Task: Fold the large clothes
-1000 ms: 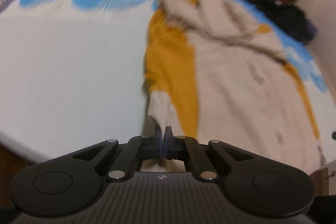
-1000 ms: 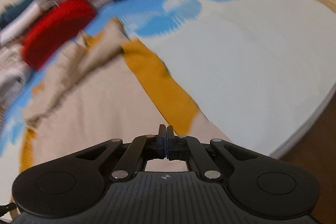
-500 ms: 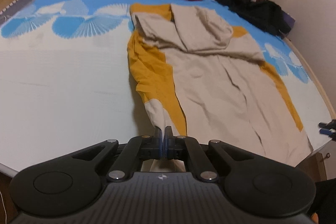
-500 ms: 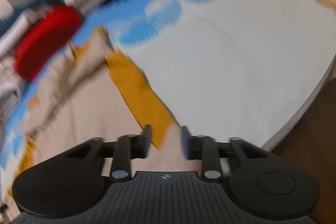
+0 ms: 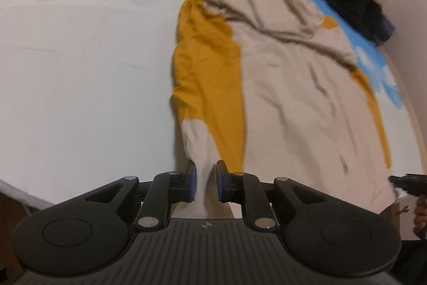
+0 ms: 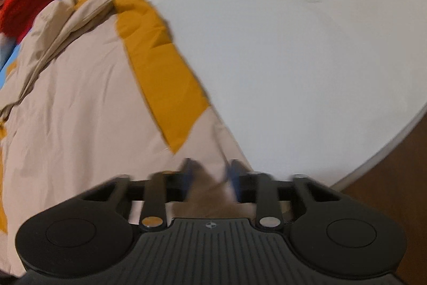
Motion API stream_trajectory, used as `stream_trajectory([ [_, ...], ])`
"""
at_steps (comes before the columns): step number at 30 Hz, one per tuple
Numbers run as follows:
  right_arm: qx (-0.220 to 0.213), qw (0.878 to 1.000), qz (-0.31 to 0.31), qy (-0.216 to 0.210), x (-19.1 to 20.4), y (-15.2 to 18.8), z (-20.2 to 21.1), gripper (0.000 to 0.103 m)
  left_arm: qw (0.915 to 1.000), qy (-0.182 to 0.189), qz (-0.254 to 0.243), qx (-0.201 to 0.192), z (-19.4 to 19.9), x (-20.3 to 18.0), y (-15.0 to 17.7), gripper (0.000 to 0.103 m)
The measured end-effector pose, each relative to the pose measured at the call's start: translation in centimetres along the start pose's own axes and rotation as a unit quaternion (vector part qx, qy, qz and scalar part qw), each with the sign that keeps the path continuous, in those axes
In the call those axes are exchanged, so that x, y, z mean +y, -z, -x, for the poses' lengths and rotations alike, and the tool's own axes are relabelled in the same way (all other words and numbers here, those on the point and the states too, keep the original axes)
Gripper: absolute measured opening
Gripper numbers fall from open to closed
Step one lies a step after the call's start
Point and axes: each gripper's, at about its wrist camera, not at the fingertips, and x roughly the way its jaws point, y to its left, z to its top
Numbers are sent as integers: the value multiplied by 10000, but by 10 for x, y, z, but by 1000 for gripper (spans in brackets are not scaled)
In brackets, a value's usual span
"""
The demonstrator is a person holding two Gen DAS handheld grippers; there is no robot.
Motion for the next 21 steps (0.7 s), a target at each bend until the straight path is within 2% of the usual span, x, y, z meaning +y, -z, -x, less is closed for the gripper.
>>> stream_trajectory([
  [3,-145,9998,11,-117,2,2,11,0,10000,-77,-39,-21,0,1,2,12],
  [4,-241,9995,-8,-189,2,1,18,0,9999,-57,-59,-98,4,0,2,4],
  [7,-559,9963,-181,-635,1,1,50,0,9989,110,-199,-412,24,-5,1,1],
  [10,-894,9872,-418,-1250,0,-3,90,0,9962,300,-371,-722,52,-12,-2,1],
  [14,-1269,9733,-495,-1847,8,-12,140,0,9907,583,-576,-1086,95,-21,-10,1],
  [21,-1929,9498,-366,-2435,15,-21,229,0,9777,1013,-717,-1696,191,-23,-28,1],
])
